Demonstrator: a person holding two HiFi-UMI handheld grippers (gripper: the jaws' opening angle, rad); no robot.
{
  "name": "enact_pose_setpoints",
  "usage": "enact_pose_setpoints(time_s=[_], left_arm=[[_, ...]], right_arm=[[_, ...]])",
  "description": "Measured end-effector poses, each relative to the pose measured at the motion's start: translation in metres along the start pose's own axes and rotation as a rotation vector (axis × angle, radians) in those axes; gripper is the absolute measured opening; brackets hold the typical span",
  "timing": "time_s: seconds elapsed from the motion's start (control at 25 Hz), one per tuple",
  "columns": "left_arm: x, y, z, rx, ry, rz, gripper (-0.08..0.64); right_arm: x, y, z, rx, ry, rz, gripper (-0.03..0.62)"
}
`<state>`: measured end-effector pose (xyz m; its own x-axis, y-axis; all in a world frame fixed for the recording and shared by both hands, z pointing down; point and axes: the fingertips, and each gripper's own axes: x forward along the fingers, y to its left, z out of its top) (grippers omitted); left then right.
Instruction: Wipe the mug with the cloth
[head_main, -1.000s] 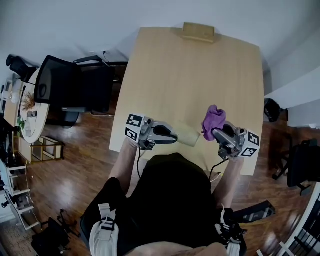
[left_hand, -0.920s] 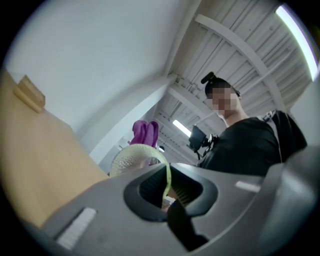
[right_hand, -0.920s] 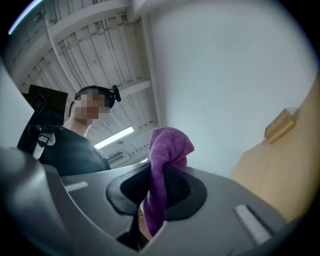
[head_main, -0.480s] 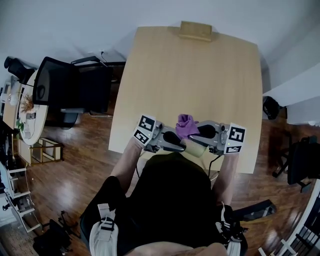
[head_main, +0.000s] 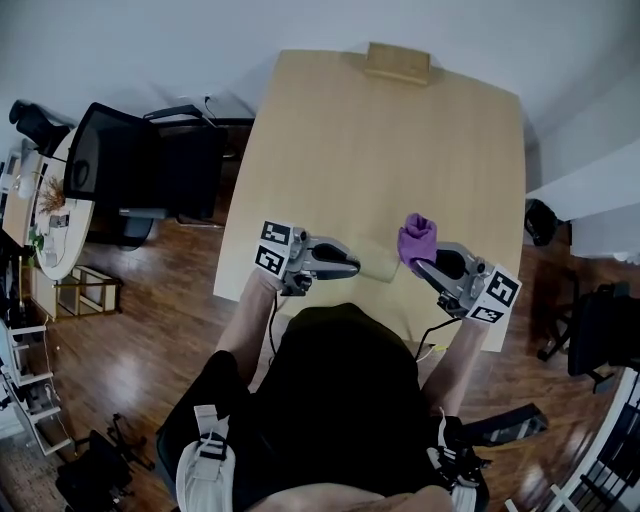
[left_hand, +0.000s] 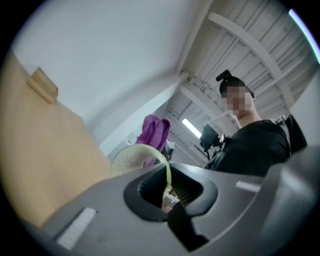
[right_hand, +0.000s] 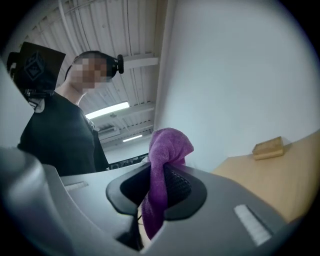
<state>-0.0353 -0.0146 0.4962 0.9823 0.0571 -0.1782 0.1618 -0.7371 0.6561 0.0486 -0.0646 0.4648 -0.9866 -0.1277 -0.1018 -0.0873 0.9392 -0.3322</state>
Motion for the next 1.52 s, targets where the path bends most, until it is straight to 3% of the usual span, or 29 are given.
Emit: enact_pose_setpoints(time_s=[0.12,0.28,0.56,0.68,0.84,0.88,0.96,1.04,1.2,1.32,1.44,1.52], left_arm=[[0.003,0.003,-0.002,-0.001,0.036,0.009,0.041],[0.024,0.003,-0.018,0.000,0.151,0.010,0.041],[0.034,0.009,-0.057,-0.010,0.265,0.008,0.046],[0.034,0.012,-0.047,-0.013,0.206,0.024,0.041],[0.007,0.013,0.000,-0.013,-0.038,0.061,0.041],[-0.001,0.014,0.007,-0.009,-0.077,0.068,0.041],[-0.007,0.013,0.010,0.003,-0.063,0.082,0.041],[-0.005,0.013,0.008,0.014,-0.005,0.090,0.041],[0.007,0.013,0.007,0.028,0.064,0.089,0.041],[0.014,0.022,-0.015,0.041,0.159,0.116,0.046],[0.018,0.025,-0.034,0.044,0.216,0.126,0.046],[0.021,0.025,-0.036,0.043,0.207,0.132,0.046]], right_arm=[[0.013,0.013,-0.016,-0.057,0.106,0.039,0.060],[0.040,0.026,-0.043,-0.119,0.263,0.096,0.058],[0.084,0.050,-0.067,-0.227,0.459,0.171,0.060],[0.085,0.032,-0.054,-0.234,0.367,0.078,0.060],[0.030,-0.030,0.007,-0.022,-0.004,-0.204,0.060],[0.012,-0.036,0.020,0.023,-0.081,-0.233,0.059],[-0.011,-0.034,0.032,0.031,-0.138,-0.230,0.058],[-0.006,-0.020,0.025,-0.046,-0.057,-0.170,0.060],[0.039,0.014,-0.024,-0.182,0.213,0.011,0.060],[0.064,0.025,-0.053,-0.226,0.330,0.052,0.060],[0.083,0.030,-0.060,-0.226,0.343,0.084,0.060],[0.087,0.027,-0.049,-0.199,0.263,0.083,0.060]])
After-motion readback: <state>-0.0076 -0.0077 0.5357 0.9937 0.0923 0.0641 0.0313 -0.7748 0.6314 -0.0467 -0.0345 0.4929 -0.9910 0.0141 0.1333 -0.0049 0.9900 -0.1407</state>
